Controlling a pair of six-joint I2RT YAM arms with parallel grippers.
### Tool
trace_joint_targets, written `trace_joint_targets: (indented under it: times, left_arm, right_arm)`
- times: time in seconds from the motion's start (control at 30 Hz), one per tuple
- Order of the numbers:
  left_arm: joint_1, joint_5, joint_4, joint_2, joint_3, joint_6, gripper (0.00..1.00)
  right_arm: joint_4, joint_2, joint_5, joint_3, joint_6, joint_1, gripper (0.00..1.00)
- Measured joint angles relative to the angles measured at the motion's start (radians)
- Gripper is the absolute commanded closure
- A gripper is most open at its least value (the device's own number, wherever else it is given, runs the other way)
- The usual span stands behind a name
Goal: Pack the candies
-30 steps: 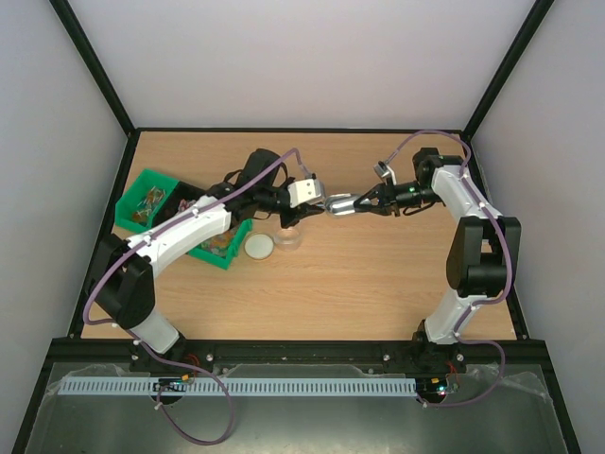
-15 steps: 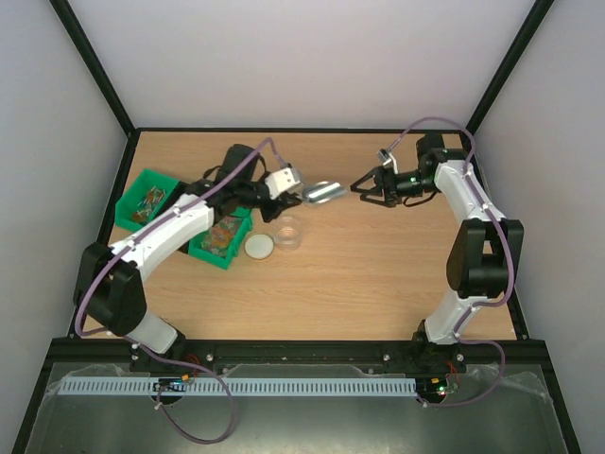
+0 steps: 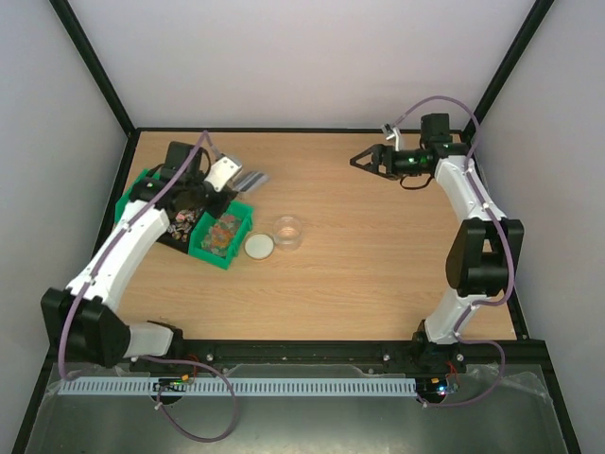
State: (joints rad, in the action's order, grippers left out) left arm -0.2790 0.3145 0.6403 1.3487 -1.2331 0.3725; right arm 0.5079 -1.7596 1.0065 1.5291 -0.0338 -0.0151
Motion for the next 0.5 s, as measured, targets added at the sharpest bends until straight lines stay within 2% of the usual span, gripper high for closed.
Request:
trace_joint_targets:
  times: [0.23,0.5]
  left_arm:
    - [0.038,-0.155,0.246,-0.145,-0.008,-0.006,0.98]
    - [0.051,-0.282,0.431,-0.184,0.052,-0.018,0.98]
  right_arm:
    - [-0.041,-0.050,-0.058,0.014,-0.020,-0.062,0.01]
    - [-0.044,-0.096,-0.081,0.032,-0.031,-0.119,0.01]
